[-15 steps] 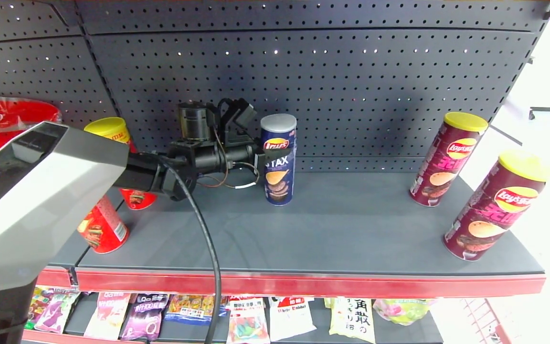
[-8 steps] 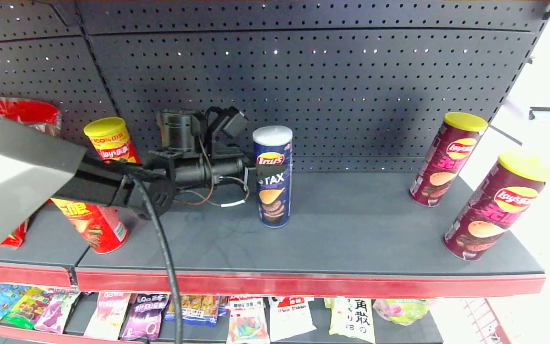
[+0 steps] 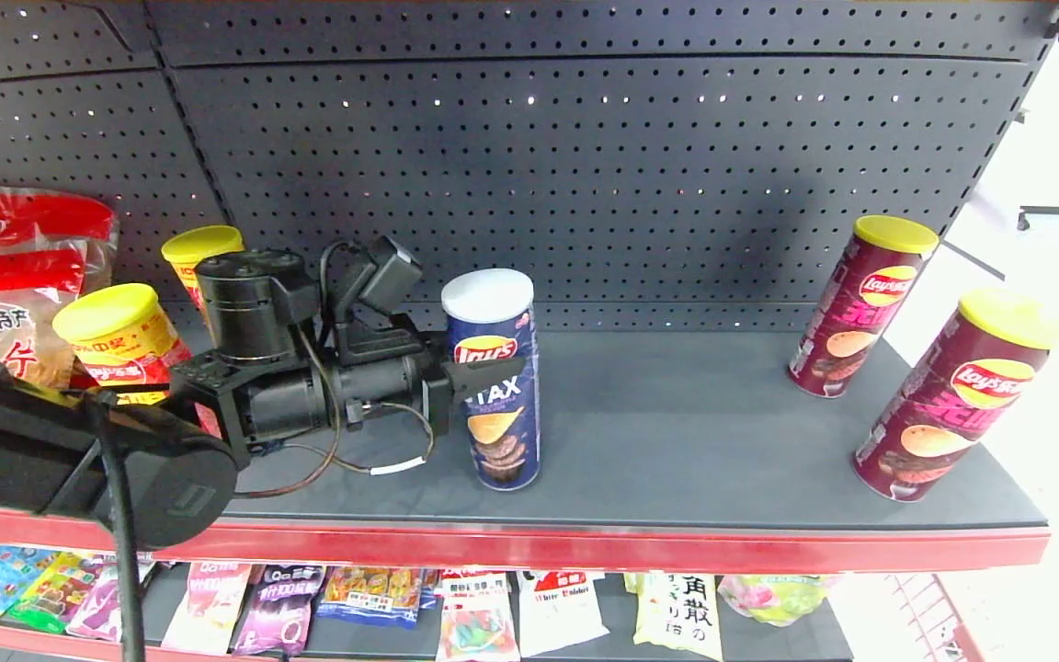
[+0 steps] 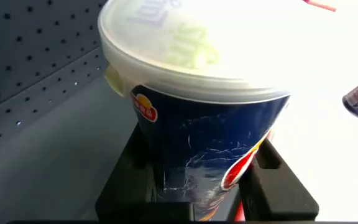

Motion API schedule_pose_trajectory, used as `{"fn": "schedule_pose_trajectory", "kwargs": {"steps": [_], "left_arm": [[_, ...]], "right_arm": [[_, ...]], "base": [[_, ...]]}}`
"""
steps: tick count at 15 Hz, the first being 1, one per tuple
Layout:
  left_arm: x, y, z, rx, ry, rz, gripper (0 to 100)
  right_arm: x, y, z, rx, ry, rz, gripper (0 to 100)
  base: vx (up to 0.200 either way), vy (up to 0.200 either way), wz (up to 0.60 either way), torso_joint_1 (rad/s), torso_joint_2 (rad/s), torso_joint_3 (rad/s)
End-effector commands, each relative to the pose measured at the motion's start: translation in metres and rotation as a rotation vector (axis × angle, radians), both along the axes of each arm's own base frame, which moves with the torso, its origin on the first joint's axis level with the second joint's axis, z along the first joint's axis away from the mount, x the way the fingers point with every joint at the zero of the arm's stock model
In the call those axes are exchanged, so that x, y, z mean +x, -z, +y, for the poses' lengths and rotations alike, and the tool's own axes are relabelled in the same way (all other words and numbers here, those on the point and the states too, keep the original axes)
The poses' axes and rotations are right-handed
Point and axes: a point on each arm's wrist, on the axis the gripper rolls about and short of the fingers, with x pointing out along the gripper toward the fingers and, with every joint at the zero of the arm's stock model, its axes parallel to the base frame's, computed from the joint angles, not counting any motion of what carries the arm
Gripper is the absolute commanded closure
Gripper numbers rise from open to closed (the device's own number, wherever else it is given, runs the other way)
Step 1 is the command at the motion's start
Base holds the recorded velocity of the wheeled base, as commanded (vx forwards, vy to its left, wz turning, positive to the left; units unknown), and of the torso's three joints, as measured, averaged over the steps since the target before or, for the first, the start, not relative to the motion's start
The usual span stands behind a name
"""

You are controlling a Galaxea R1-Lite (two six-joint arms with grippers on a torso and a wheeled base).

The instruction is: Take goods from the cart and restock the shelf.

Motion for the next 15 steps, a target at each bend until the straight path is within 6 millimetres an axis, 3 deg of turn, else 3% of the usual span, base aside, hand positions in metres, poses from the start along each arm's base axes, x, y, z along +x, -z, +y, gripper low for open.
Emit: {"fn": "schedule_pose_trajectory", "kwargs": {"steps": [1, 15], "left_arm": [[-0.005, 0.0, -0.003, 0.0, 0.014, 0.003, 100], [-0.011, 0.012, -0.022, 0.022, 0.071, 0.023, 100]], "right_arm": [[0.0, -0.001, 0.0, 0.0, -0.001, -0.001, 100], [0.0, -0.002, 0.0, 0.0, 0.002, -0.006, 100]], "base": [[0.0, 0.0, 0.0, 0.0, 0.0, 0.0], [0.0, 0.0, 0.0, 0.0, 0.0, 0.0]]}}
